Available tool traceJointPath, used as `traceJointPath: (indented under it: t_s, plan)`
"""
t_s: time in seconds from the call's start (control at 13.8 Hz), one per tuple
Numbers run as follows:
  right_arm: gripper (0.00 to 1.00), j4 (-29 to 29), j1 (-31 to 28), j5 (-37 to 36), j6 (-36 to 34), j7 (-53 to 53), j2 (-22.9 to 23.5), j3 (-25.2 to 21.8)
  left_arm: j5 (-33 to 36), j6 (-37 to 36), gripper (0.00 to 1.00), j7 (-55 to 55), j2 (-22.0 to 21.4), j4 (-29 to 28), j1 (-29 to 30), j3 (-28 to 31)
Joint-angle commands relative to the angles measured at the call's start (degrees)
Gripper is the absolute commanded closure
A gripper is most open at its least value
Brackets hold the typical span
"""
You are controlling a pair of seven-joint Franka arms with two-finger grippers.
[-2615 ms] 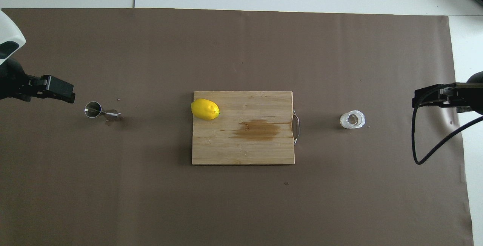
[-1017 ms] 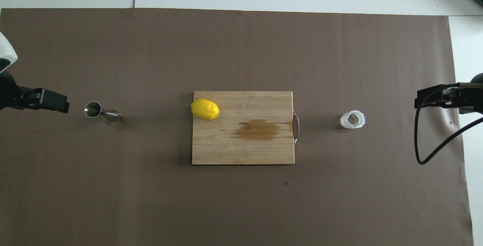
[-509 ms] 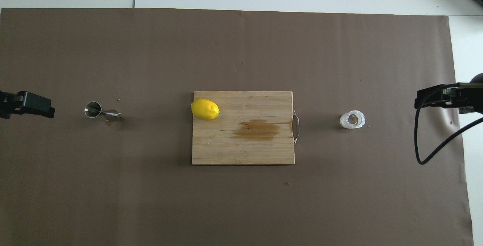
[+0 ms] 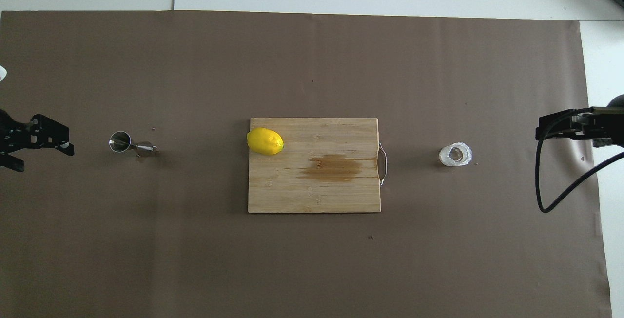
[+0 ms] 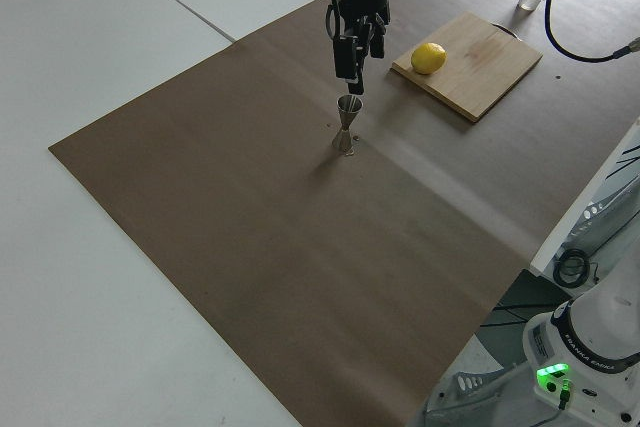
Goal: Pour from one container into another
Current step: 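Reach the open left gripper toward the small metal cup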
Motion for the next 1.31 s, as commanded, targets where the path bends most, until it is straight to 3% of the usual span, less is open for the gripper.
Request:
traceJointPath:
  t_s: [0.0,0.22,0.73,1.24]
  plan:
    - [0.0,0.2,0.1,0.6,-1.0,0.4,0.1,-0.4,-4.5,-0.2,0.0,-2.1,4.0,0.7,4.7,-0.4]
    - [0.0,0.2,0.1,0.6,-1.0,0.4,0.1,-0.4,-7.9,0.3,0.0,-9.0,7.2,0.7,6.0,-0.5]
    - [0.0,0.2,0.1,0.6,-1.0,0.4,0.1,-0.3,-26.3,3.8,0.0,-23.6,15.6,0.7,13.1,-0.5]
    - [0.0,0.3,0.4,0.6,-0.1,0.4,0.1,-0.1,-36.6,6.3,0.0,-29.2,20.5,-1.5,13.1,-0.6]
